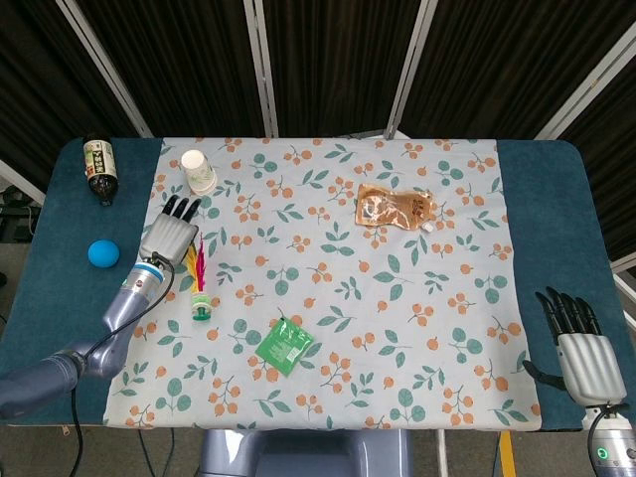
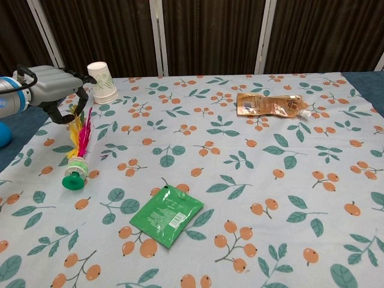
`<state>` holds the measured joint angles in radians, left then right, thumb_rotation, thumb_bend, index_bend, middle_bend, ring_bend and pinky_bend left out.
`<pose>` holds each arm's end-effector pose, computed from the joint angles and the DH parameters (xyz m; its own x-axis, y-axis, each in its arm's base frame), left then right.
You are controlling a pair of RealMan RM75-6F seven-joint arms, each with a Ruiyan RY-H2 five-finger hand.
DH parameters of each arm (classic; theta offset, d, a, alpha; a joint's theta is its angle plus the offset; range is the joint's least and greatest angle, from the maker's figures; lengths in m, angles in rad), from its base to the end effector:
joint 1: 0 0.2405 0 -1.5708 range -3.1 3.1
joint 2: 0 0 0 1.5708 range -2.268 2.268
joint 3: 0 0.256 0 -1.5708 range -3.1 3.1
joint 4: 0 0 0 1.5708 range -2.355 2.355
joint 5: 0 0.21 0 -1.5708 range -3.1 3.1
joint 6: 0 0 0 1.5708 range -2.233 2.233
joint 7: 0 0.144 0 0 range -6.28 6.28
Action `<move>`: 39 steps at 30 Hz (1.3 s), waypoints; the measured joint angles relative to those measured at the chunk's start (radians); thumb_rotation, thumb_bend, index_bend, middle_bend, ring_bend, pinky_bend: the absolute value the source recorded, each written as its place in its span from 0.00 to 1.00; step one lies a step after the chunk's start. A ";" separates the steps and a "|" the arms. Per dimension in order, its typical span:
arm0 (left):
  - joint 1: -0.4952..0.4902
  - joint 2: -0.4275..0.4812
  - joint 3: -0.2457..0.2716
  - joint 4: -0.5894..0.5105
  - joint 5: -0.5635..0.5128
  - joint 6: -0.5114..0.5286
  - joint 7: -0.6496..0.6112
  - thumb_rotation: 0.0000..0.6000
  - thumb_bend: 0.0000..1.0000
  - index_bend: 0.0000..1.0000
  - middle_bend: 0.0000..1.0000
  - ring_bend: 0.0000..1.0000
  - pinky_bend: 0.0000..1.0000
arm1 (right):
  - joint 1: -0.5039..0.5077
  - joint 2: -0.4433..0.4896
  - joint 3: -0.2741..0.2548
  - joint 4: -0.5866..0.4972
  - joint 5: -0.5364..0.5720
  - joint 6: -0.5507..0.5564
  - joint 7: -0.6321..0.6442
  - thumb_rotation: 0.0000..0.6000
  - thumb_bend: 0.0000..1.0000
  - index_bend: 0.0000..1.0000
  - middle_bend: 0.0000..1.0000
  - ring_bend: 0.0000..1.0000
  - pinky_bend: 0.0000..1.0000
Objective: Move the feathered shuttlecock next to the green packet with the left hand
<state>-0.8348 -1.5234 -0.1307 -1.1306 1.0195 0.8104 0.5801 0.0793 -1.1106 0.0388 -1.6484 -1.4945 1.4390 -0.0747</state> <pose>-0.2108 0.4138 0.0188 0.8172 0.1543 0.5553 0.5733 -0.3162 -0.7559 -0.3094 -0.1762 0.1510 0.4372 -0.0634 0.8971 -0.8990 -0.0052 0.4378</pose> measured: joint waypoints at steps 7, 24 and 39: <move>0.010 0.107 -0.006 -0.148 0.033 0.057 0.004 1.00 0.47 0.59 0.00 0.00 0.00 | -0.001 -0.002 0.000 0.000 -0.001 0.003 -0.006 1.00 0.09 0.05 0.00 0.00 0.00; 0.014 0.283 -0.014 -0.459 0.163 0.158 0.027 1.00 0.47 0.61 0.00 0.00 0.00 | -0.001 -0.005 0.002 0.001 -0.003 0.006 -0.010 1.00 0.09 0.05 0.00 0.00 0.00; -0.021 0.251 -0.034 -0.540 0.175 0.179 0.068 1.00 0.47 0.61 0.00 0.00 0.00 | 0.001 -0.003 0.002 0.002 0.000 0.002 -0.006 1.00 0.09 0.05 0.00 0.00 0.00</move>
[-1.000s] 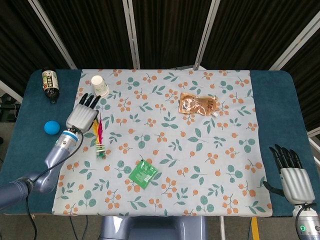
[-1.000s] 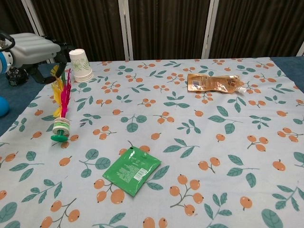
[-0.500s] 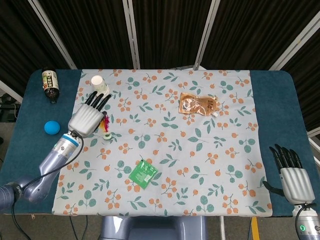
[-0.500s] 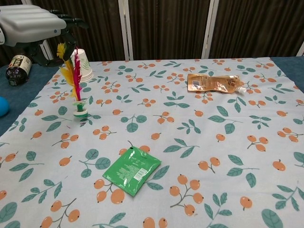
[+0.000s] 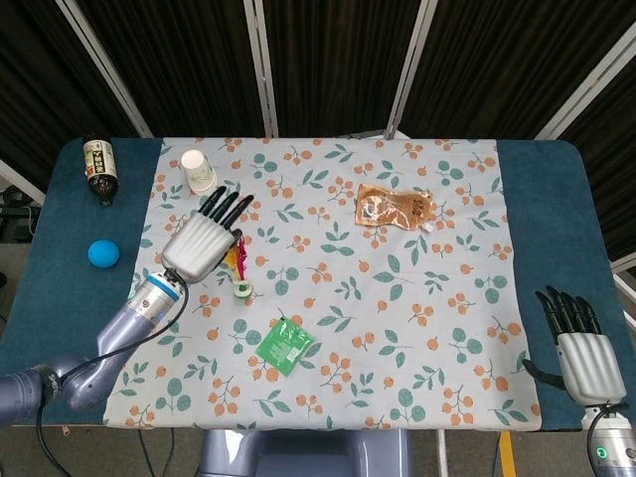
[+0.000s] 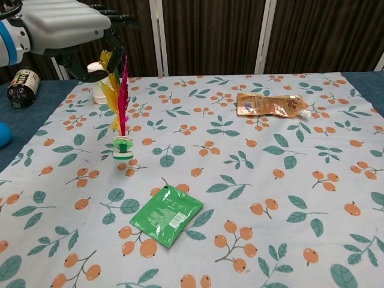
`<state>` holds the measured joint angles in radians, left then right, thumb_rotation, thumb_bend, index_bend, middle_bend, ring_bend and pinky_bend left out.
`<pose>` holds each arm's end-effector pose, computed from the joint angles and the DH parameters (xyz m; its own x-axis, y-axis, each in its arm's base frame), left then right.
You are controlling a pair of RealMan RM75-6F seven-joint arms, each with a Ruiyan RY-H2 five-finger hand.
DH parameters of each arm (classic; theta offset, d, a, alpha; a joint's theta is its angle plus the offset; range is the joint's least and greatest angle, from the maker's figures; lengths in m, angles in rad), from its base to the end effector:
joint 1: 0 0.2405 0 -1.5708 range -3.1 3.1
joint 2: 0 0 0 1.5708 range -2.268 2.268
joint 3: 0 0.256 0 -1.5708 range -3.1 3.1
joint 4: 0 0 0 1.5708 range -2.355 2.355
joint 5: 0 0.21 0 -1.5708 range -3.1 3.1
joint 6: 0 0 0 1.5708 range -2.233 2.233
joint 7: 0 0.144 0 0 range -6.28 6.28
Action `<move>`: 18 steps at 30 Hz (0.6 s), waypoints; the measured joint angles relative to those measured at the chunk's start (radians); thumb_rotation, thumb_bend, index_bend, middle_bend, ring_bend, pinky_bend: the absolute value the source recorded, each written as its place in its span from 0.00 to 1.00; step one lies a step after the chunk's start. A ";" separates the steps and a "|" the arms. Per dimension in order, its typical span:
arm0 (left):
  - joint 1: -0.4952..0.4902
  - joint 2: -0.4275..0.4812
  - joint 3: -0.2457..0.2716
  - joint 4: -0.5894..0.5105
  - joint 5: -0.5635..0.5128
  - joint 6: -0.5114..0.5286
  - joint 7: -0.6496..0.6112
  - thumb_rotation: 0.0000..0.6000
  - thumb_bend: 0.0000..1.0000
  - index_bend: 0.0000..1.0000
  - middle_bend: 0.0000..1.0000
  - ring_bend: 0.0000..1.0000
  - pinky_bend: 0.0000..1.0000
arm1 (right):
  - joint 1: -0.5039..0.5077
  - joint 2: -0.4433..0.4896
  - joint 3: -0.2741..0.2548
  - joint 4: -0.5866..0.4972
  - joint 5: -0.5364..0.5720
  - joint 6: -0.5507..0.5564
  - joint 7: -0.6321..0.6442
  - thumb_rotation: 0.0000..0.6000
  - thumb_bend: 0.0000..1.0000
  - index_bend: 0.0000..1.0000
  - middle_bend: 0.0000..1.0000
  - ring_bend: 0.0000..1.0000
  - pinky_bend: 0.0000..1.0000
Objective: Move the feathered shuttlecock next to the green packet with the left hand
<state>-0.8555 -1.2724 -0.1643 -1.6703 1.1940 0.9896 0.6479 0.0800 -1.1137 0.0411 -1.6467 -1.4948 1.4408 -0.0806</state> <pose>-0.1027 0.3594 0.0624 0.7433 -0.0846 0.6635 0.5307 -0.5292 -0.6620 -0.3090 -0.1769 0.1507 0.4413 -0.0590 0.8954 -0.8971 -0.0063 0.4417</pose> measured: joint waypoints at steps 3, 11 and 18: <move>-0.003 -0.019 0.000 0.000 -0.012 0.003 0.007 1.00 0.47 0.61 0.00 0.00 0.00 | 0.000 0.000 0.000 0.000 0.000 -0.001 0.000 1.00 0.08 0.05 0.00 0.00 0.00; -0.010 -0.068 0.003 -0.016 -0.038 0.016 0.030 1.00 0.47 0.61 0.00 0.00 0.00 | 0.001 0.001 0.000 -0.002 0.004 -0.003 -0.003 1.00 0.09 0.05 0.00 0.00 0.00; -0.017 -0.091 0.006 -0.044 -0.031 0.030 0.040 1.00 0.47 0.61 0.00 0.00 0.00 | 0.001 0.001 0.000 -0.003 0.005 -0.005 -0.002 1.00 0.09 0.05 0.00 0.00 0.00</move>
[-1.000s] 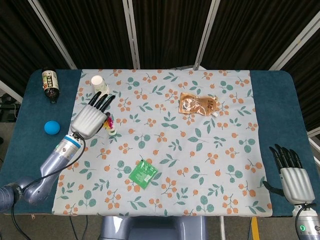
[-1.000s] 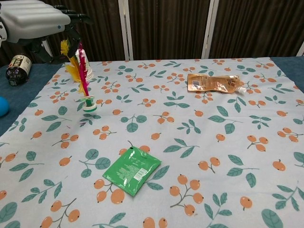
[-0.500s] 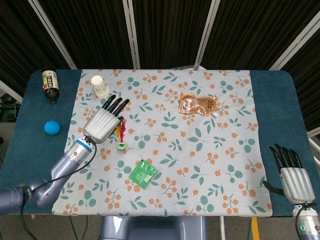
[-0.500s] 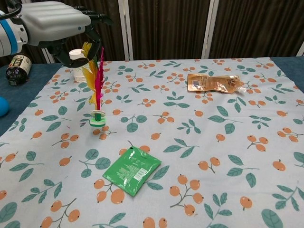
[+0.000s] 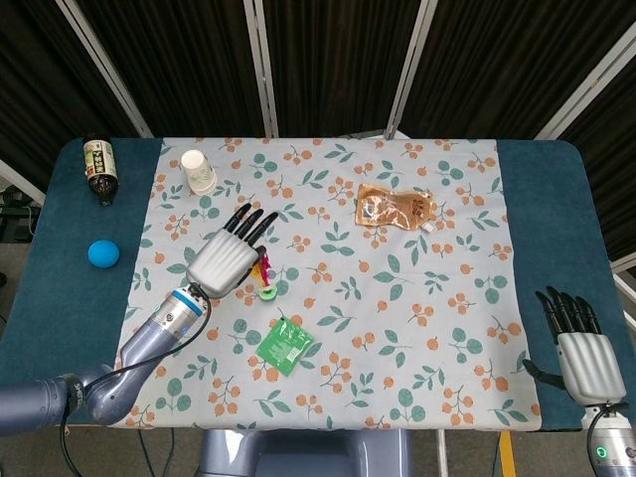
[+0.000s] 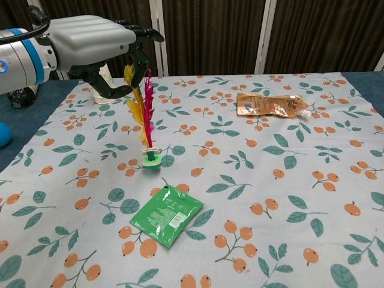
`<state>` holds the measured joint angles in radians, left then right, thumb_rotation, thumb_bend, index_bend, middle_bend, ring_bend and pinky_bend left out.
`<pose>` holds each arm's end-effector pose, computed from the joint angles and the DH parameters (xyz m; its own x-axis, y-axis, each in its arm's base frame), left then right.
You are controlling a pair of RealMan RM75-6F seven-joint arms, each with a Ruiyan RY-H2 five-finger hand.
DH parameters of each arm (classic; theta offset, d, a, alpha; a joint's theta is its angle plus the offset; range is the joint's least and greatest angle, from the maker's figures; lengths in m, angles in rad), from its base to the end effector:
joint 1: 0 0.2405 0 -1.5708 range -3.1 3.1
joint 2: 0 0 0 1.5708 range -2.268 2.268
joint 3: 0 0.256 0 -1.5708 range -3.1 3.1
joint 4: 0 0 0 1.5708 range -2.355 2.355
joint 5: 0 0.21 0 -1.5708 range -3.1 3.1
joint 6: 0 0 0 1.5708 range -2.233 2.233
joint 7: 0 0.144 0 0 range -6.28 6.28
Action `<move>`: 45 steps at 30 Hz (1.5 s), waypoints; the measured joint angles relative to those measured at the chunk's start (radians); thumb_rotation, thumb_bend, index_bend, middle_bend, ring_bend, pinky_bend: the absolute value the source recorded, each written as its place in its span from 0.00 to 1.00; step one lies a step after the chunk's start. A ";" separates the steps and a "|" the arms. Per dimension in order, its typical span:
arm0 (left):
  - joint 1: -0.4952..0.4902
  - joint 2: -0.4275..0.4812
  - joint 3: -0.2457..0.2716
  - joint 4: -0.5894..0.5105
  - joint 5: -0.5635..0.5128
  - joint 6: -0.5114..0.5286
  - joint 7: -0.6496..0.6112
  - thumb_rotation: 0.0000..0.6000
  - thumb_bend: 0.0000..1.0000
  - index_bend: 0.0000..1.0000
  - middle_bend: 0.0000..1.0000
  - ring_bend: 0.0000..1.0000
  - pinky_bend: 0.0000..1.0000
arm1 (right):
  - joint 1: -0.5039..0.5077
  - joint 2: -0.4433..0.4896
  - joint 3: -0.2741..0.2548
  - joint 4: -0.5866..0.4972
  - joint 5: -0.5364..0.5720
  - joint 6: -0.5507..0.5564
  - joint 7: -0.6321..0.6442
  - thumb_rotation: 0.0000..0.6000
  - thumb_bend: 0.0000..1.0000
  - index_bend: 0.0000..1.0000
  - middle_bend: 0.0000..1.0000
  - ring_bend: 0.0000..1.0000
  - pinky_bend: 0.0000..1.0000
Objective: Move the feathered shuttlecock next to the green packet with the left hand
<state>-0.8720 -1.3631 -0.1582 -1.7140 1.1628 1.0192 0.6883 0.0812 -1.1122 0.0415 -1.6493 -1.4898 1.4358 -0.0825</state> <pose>-0.0814 0.3405 0.0324 0.6960 -0.0453 0.7166 0.5689 -0.5740 -0.5889 -0.3093 -0.1773 0.1506 0.4414 -0.0636 0.8951 -0.8970 -0.0031 0.4421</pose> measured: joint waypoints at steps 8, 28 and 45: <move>0.001 -0.022 0.021 -0.005 0.001 0.003 0.006 1.00 0.47 0.60 0.00 0.00 0.00 | 0.000 0.001 0.000 -0.002 0.001 -0.001 0.002 1.00 0.09 0.05 0.00 0.00 0.00; 0.048 0.057 0.023 -0.121 0.073 0.059 -0.114 1.00 0.31 0.19 0.00 0.00 0.00 | -0.001 -0.001 0.000 0.002 -0.001 0.003 -0.003 1.00 0.09 0.05 0.00 0.00 0.00; 0.334 0.219 0.160 -0.228 0.247 0.357 -0.219 1.00 0.10 0.05 0.00 0.00 0.00 | 0.000 -0.004 -0.003 0.007 -0.016 0.008 -0.015 1.00 0.09 0.04 0.00 0.00 0.00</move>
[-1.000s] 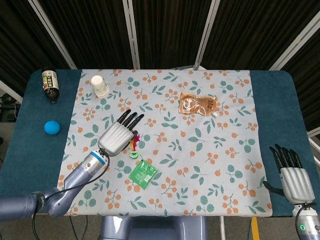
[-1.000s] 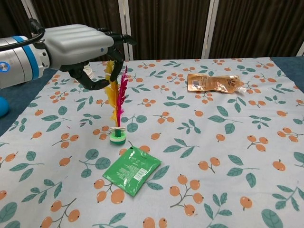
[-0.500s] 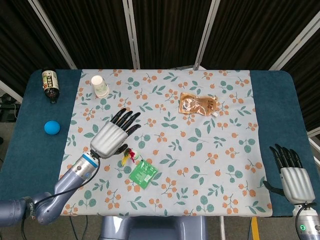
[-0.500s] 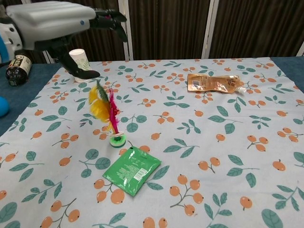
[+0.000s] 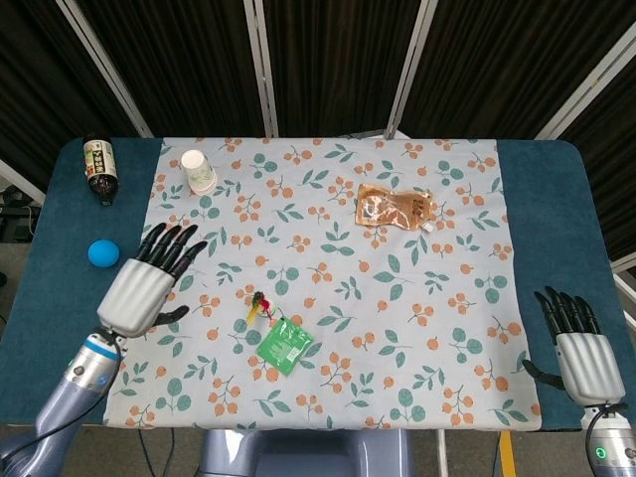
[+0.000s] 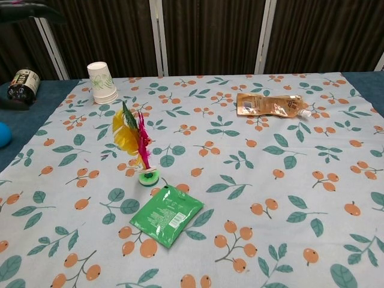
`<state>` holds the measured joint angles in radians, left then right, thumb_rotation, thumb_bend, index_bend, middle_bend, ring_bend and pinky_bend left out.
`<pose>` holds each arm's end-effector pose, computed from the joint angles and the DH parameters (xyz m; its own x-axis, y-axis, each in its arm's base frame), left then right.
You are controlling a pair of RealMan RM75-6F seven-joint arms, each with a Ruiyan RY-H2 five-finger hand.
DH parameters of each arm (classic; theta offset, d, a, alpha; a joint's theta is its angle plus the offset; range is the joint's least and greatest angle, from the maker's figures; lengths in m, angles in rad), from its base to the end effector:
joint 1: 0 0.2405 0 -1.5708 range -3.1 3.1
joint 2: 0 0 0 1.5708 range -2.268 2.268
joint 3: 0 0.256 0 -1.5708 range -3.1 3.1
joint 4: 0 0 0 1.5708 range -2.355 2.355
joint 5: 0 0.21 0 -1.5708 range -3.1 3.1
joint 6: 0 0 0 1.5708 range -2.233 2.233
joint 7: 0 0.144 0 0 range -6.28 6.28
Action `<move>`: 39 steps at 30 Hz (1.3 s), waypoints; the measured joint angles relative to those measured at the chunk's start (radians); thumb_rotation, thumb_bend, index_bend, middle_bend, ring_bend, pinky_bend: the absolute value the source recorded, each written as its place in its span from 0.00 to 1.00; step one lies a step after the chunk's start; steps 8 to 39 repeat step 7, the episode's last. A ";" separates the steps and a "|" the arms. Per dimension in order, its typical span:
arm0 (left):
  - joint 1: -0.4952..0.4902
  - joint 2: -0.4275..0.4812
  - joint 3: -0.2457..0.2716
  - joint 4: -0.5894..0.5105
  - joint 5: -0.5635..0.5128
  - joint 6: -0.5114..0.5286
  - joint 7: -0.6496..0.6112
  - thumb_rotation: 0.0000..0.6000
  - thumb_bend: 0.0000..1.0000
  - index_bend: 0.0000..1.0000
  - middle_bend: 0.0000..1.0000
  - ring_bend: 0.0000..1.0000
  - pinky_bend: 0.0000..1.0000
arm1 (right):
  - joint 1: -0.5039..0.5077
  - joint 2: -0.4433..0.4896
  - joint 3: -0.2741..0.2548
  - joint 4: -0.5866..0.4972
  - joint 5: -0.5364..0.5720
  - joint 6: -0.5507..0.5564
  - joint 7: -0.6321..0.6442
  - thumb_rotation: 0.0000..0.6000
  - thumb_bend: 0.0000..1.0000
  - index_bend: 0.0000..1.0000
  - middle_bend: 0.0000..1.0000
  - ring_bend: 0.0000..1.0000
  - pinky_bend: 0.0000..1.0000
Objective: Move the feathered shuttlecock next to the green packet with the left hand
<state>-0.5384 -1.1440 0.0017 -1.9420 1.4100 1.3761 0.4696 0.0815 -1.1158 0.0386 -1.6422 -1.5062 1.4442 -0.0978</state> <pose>-0.1596 0.2573 0.1100 0.5261 -0.0296 0.8499 0.7742 -0.3969 -0.4931 -0.3080 -0.1769 0.1499 0.4603 -0.0561 0.8860 -0.8877 -0.0194 0.4600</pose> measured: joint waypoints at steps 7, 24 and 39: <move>0.187 0.017 0.088 0.078 0.060 0.168 -0.052 1.00 0.09 0.00 0.00 0.00 0.00 | 0.003 0.001 -0.007 0.005 -0.012 -0.005 0.000 1.00 0.09 0.04 0.00 0.00 0.00; 0.187 0.017 0.088 0.078 0.060 0.168 -0.052 1.00 0.09 0.00 0.00 0.00 0.00 | 0.003 0.001 -0.007 0.005 -0.012 -0.005 0.000 1.00 0.09 0.04 0.00 0.00 0.00; 0.187 0.017 0.088 0.078 0.060 0.168 -0.052 1.00 0.09 0.00 0.00 0.00 0.00 | 0.003 0.001 -0.007 0.005 -0.012 -0.005 0.000 1.00 0.09 0.04 0.00 0.00 0.00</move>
